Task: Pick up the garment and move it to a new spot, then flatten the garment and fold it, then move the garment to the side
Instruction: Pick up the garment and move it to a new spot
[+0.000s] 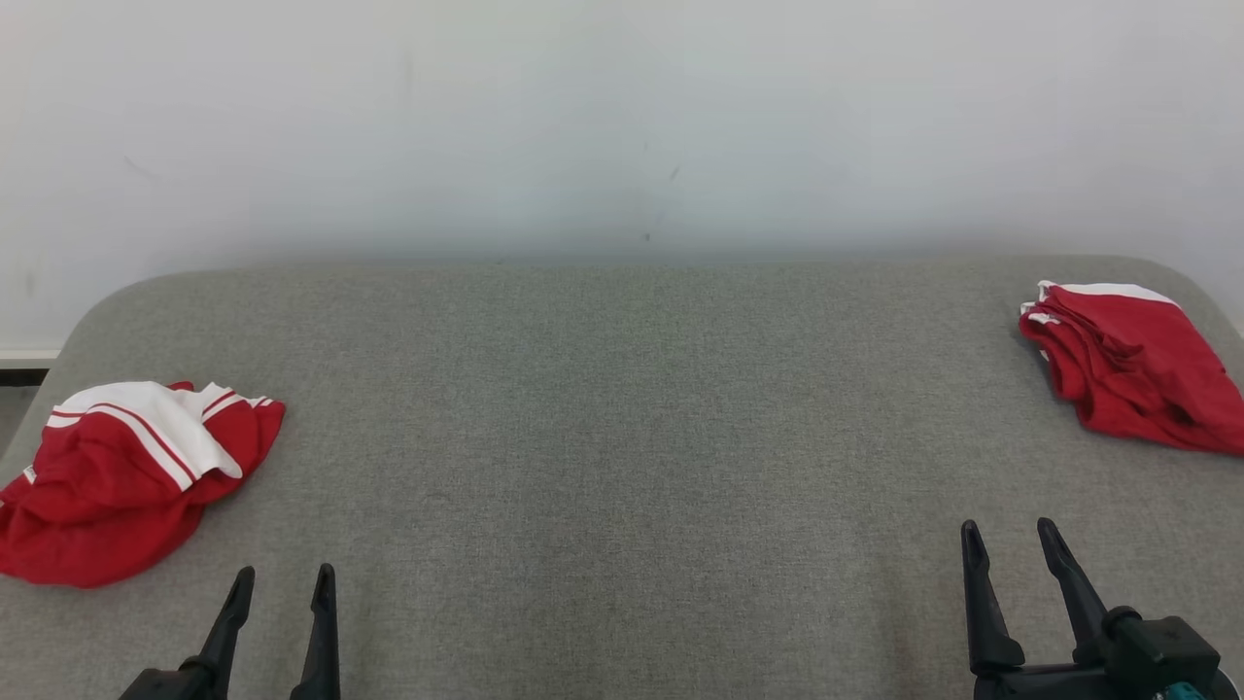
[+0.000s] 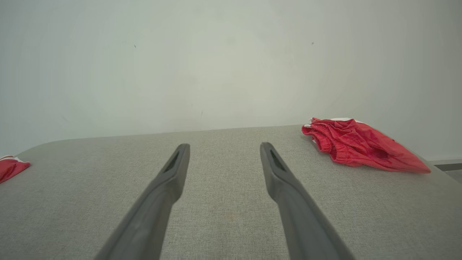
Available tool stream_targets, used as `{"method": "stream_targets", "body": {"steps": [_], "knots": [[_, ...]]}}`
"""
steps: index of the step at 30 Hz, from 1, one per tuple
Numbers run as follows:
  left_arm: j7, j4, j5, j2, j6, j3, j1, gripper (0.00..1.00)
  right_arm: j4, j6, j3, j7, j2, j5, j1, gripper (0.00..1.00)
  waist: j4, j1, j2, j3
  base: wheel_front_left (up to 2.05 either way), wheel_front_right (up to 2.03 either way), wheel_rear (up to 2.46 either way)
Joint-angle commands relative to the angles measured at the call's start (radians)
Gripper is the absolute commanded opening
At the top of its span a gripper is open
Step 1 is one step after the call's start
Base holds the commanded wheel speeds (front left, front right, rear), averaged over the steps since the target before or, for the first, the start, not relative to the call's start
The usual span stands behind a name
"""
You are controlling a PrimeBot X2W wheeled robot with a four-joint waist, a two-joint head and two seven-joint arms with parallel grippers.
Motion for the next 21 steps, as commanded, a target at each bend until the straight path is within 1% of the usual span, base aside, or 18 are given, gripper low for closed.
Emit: {"method": "stream_targets", "body": {"steps": [1,9,12,15,18,19,21], "knots": [[-0.001,0.002,-0.003,0.004,0.003,0.0,0.001,1.0,-0.005,-0.003,-0.004,0.001,0.004,-0.004,0.012,1.0,0.001,0.0,0.0001,0.0,0.0,0.0,0.0],[-0.001,0.004,-0.003,0.002,0.003,-0.003,-0.008,1.0,-0.009,-0.003,-0.016,0.005,0.01,0.001,0.03,1.0,0.002,0.0,0.0001,-0.004,0.0,0.0,0.0],[-0.001,0.006,-0.004,0.008,0.003,-0.006,-0.013,1.0,-0.014,-0.003,-0.023,0.005,0.014,0.002,0.039,1.0,0.014,0.0,0.0001,-0.005,0.0,0.0,0.0],[0.0,0.005,-0.002,0.011,0.003,-0.002,-0.023,1.0,-0.012,-0.003,-0.017,0.002,0.017,0.006,0.043,1.0,0.042,0.0,0.0001,-0.005,0.0,0.0,0.0],[-0.001,0.006,0.005,0.018,0.003,0.0,-0.032,1.0,-0.007,-0.003,-0.012,-0.001,0.018,0.012,0.042,1.0,0.088,0.0,0.0001,-0.003,0.0,0.0,0.0],[-0.001,0.006,0.005,0.018,0.003,0.0,-0.032,1.0,-0.007,-0.003,-0.012,-0.001,0.018,0.012,0.042,1.0,0.088,0.0,0.0001,-0.003,0.0,0.0,0.0],[-0.001,0.011,0.003,0.024,0.003,0.007,-0.035,1.0,-0.002,-0.003,-0.007,-0.003,0.02,0.015,0.04,1.0,0.126,0.0,0.0001,-0.002,0.0,0.0,0.0]]}}
